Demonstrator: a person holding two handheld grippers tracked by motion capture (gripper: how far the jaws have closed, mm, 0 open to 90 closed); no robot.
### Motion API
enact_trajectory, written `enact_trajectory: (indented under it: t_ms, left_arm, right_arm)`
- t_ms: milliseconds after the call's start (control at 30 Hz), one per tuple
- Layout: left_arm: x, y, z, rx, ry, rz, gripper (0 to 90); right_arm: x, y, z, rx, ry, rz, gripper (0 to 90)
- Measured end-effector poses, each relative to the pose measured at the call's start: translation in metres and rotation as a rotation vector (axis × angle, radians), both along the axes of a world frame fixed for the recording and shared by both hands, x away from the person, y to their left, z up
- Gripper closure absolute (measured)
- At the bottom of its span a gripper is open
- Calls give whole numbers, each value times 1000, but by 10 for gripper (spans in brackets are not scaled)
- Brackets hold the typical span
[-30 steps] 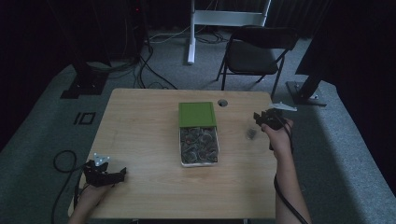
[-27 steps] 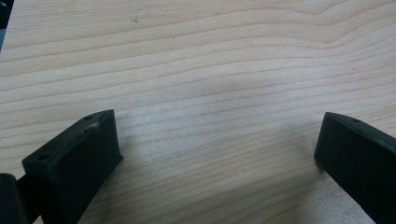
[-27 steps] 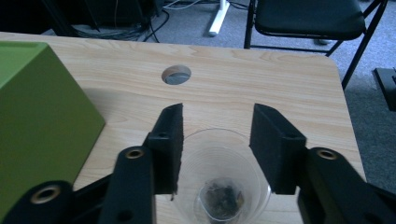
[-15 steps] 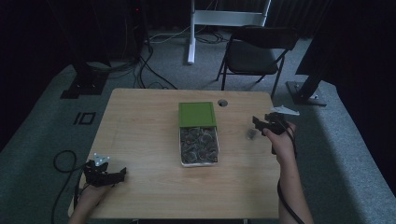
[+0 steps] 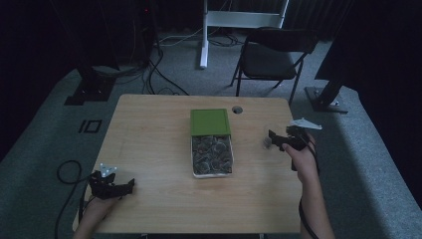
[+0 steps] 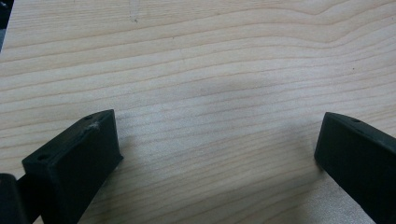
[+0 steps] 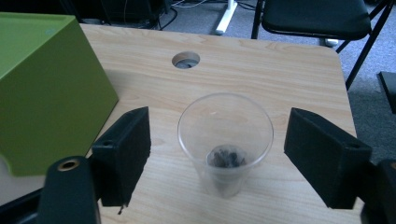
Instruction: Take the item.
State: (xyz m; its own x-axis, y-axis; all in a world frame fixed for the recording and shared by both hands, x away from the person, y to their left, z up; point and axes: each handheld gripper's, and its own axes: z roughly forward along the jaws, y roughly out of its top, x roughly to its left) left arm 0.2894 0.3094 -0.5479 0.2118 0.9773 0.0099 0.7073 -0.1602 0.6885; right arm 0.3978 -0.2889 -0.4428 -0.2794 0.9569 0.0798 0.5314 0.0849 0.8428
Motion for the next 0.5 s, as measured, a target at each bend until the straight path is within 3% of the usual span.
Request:
enact_trajectory:
  t_ms: [500]
  left_arm:
    - [0,0,0,0,0,0,5]
  right_arm:
    - [-21,-4,-9,8,-12,-7,145]
